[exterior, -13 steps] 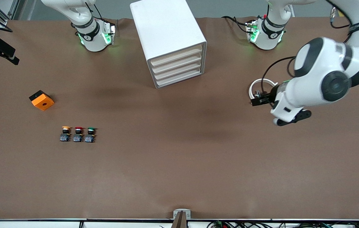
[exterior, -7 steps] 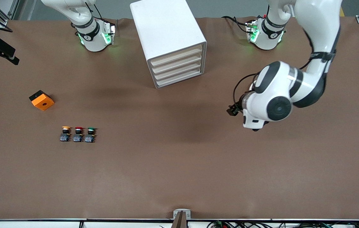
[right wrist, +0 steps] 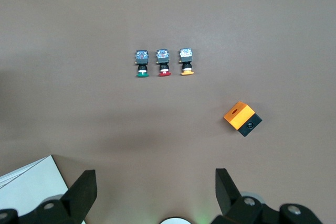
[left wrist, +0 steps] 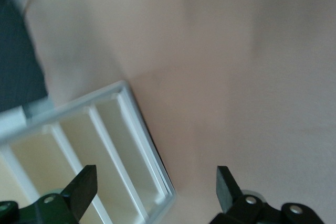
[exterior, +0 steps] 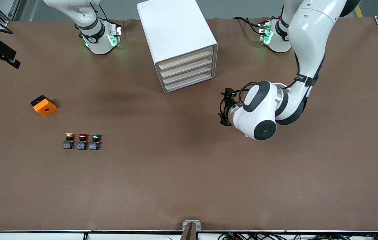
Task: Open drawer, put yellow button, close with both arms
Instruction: 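Grasp the drawer front with the left gripper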
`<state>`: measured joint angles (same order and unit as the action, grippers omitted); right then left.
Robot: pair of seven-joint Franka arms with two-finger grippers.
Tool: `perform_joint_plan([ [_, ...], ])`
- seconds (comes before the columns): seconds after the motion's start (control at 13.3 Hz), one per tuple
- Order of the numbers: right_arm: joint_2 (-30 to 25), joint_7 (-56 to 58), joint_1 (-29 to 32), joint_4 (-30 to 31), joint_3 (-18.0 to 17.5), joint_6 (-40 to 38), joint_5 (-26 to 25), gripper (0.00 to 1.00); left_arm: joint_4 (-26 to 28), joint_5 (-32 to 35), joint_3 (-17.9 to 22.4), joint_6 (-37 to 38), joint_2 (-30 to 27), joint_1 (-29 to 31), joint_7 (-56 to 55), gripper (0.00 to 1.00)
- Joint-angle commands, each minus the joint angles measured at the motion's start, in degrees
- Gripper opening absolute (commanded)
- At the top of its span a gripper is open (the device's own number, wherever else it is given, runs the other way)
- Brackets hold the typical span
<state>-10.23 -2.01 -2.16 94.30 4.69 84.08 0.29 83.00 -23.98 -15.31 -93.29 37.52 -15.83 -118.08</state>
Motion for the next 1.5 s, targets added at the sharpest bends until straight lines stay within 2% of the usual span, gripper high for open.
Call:
perform_joint_plan([
  [0.0,-1.2,-0.9,-0.2,1.2,0.1,0.0,-0.7,1.0,-1.2,-4.4,-0.1,1.8,1.2,-0.3,-10.0,1.0],
  [0.3,-1.2,-0.7,0.0,1.2,0.1,0.0,-0.7,1.0,-0.6,-16.4,-0.3,6.4,3.9,-2.5,-14.1,1.0],
  [0.6,-1.0,-0.5,0.0,1.1,0.3,0.0,-0.7,1.0,-0.5,-19.6,-0.3,8.1,5.5,-6.1,-14.4,1.0],
  [0.68,-1.0,-0.5,0.0,0.9,0.4,0.0,-0.7,1.0,-0.5,-21.4,-0.3,8.7,6.2,-6.3,-14.3,0.94],
  [0.83,-0.9,-0.8,0.0,0.5,0.3,0.0,-0.7,1.0,-0.5,-23.3,-0.3,8.9,7.1,-6.8,-14.5,0.72],
  [0.98,0.2,-1.0,0.0,-1.0,0.3,-0.1,-0.7,1.0,-0.6,-25.1,-0.3,10.5,7.2,-7.2,-14.6,0.71],
  [1.05,0.4,-0.5,0.0,-1.1,0.3,0.0,-0.7,1.0,-0.5,-26.0,-0.3,11.1,7.2,-7.2,-15.1,0.66],
  [1.13,0.6,-0.5,0.4,-1.8,0.5,0.0,-0.5,1.0,-0.6,-26.4,-0.3,11.5,7.2,-7.5,-16.2,0.52],
  [1.43,2.7,-1.2,1.8,-2.0,0.6,0.3,0.1,1.0,-0.4,-27.4,-0.3,14.8,7.2,-8.8,-17.2,0.51],
])
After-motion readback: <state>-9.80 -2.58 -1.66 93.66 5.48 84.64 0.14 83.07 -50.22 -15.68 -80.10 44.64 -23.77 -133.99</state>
